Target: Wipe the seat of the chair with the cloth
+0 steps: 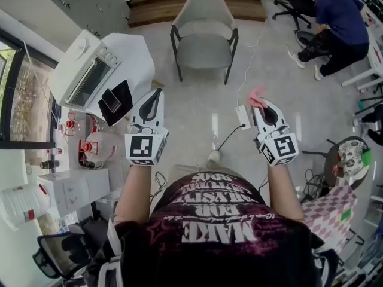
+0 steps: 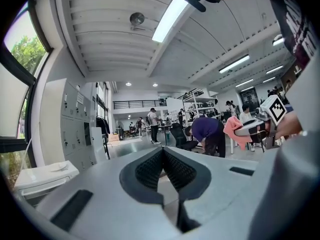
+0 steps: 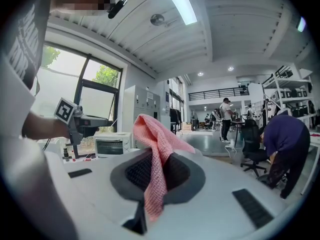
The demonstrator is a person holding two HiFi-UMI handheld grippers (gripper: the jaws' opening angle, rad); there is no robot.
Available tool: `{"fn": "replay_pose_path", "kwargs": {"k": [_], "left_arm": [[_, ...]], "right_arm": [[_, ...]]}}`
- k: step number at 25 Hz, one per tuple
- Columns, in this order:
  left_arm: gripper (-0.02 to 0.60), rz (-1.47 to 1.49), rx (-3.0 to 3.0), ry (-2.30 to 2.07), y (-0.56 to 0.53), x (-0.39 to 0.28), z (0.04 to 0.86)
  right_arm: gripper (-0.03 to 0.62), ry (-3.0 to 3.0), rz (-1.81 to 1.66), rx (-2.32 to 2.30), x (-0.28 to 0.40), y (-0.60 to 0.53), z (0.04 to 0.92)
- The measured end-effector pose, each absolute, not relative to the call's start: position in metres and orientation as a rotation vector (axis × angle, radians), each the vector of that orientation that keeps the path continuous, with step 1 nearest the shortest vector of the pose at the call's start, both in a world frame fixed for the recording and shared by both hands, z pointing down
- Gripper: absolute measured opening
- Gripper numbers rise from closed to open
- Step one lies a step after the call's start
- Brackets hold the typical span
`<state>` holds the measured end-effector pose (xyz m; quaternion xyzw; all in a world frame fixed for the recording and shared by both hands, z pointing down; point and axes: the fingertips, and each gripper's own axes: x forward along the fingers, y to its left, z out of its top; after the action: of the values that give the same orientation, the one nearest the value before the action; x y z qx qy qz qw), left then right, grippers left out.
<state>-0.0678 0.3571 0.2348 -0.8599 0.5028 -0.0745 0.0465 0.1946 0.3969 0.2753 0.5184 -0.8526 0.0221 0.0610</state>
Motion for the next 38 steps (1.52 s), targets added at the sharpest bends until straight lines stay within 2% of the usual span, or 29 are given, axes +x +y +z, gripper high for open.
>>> {"fn": "replay_pose_path", "kwargs": {"k": [13,38], "left_arm": [[0.001,-0.256,-2.612,1.608,0.329,-0.06,0.246],[0.001,-0.193,-2.72,1.501,0.097,-0.1,0.256]], "right_arm": [[0.031,-2.589,0.098,1.526,0.22,0.351,0.283],[0.031,-2.541,0.109,1.493,0.141,0.128,0.282]]}}
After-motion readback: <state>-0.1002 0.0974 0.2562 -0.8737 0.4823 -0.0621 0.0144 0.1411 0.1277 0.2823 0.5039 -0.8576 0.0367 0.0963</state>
